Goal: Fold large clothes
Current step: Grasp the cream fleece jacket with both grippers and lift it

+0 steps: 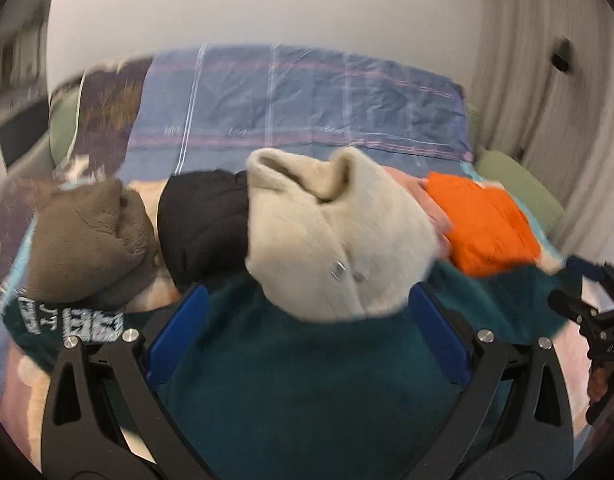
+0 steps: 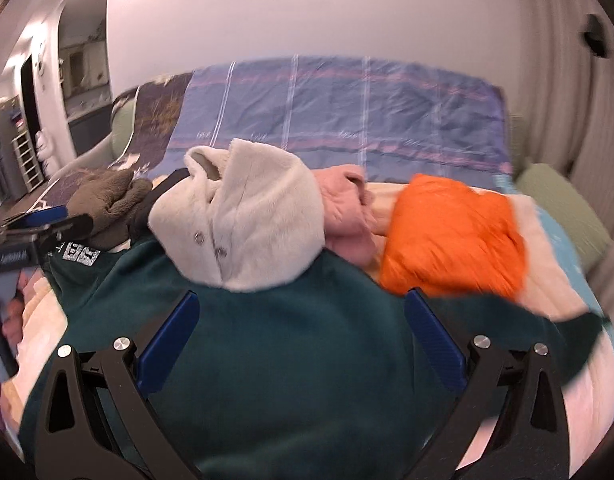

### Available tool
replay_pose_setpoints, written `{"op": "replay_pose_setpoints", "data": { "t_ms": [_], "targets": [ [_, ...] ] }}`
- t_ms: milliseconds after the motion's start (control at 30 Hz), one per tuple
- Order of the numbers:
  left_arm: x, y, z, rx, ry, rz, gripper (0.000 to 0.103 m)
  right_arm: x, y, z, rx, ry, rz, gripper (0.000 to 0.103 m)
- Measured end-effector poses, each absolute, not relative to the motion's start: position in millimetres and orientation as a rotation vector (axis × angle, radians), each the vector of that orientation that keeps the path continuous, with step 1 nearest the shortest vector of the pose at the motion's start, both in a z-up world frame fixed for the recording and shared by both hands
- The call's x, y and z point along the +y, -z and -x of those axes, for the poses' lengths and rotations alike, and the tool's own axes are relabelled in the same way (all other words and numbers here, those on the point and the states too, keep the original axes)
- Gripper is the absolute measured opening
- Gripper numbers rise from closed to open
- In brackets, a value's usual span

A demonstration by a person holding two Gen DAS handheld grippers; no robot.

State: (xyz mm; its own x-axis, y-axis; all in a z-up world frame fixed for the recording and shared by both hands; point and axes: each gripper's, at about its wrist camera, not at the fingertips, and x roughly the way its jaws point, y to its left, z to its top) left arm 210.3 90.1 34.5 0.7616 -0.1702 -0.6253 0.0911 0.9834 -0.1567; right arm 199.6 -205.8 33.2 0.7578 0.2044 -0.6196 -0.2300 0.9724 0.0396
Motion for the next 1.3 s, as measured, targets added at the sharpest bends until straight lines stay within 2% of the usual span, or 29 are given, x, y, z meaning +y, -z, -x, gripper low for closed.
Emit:
{"op": "replay_pose_setpoints", "data": {
  "t_ms": [133, 400, 500, 600, 667, 700, 733, 767, 800, 833, 900, 933, 1100, 1200, 1300],
  "targets": [
    [113.3, -29.8, -278.7, 0.727, 0.126, 0.19, 0.101, -206.6, -37.5, -277.6, 0.746, -0.242, 0.014, 0.102],
    [155.8, 11.7, -397.9, 0.796, 0.135, 0.504, 0.101, -219.6, 0.5, -413.0, 0.893, -0.356, -0.385, 0.102],
    [153.4, 22.2, -432.7, 0.819, 0.197, 0.577, 0.101, -211.0, 13.4, -445.9, 0.924, -0.38, -0.423, 0.102],
    [139.7, 32.6, -461.6, 0.862, 0.24, 0.558, 0.1, -197.8, 19.9, -466.8, 0.937, -0.453, -0.442, 0.096],
    [133.1, 39.3, -471.8, 0.888, 0.263, 0.55, 0.095, -186.1, 26.5, -476.7, 0.956, -0.51, -0.463, 0.092],
    [129.2, 42.9, -475.5, 0.897, 0.293, 0.556, 0.081, -180.3, 30.4, -480.6, 0.972, -0.531, -0.471, 0.088],
    [126.1, 46.3, -477.6, 0.909, 0.319, 0.563, 0.06, -176.0, 34.7, -483.9, 0.99, -0.546, -0.477, 0.08],
    [122.6, 49.4, -478.7, 0.924, 0.333, 0.561, 0.049, -169.8, 40.1, -486.6, 1.01, -0.546, -0.473, 0.075],
    [119.7, 50.6, -478.7, 0.929, 0.343, 0.543, 0.032, -167.2, 42.8, -487.4, 1.012, -0.528, -0.458, 0.06],
    [114.3, 47.0, -474.7, 0.92, 0.355, 0.506, 0.024, -165.3, 42.4, -485.1, 1.002, -0.509, -0.44, 0.038],
    [106.9, 29.5, -460.2, 0.862, 0.389, 0.454, 0.02, -166.1, 36.3, -476.6, 0.974, -0.546, -0.459, 0.019],
    [105.7, 19.1, -450.5, 0.831, 0.417, 0.446, 0.019, -170.9, 24.7, -464.7, 0.934, -0.582, -0.485, 0.014],
    [82.6, -50.8, -371.1, 0.672, 0.584, 0.317, 0.017, -188.4, -25.7, -392.0, 0.788, -0.726, -0.391, 0.01],
    [69.5, -73.8, -286.6, 0.6, 0.633, 0.155, 0.018, -214.4, -40.7, -315.7, 0.721, -0.803, -0.323, 0.01],
    [67.2, -65.3, -205.9, 0.572, 0.662, 0.051, 0.027, -238.1, -31.1, -249.9, 0.722, -0.801, -0.281, 0.01]
  ]
}}
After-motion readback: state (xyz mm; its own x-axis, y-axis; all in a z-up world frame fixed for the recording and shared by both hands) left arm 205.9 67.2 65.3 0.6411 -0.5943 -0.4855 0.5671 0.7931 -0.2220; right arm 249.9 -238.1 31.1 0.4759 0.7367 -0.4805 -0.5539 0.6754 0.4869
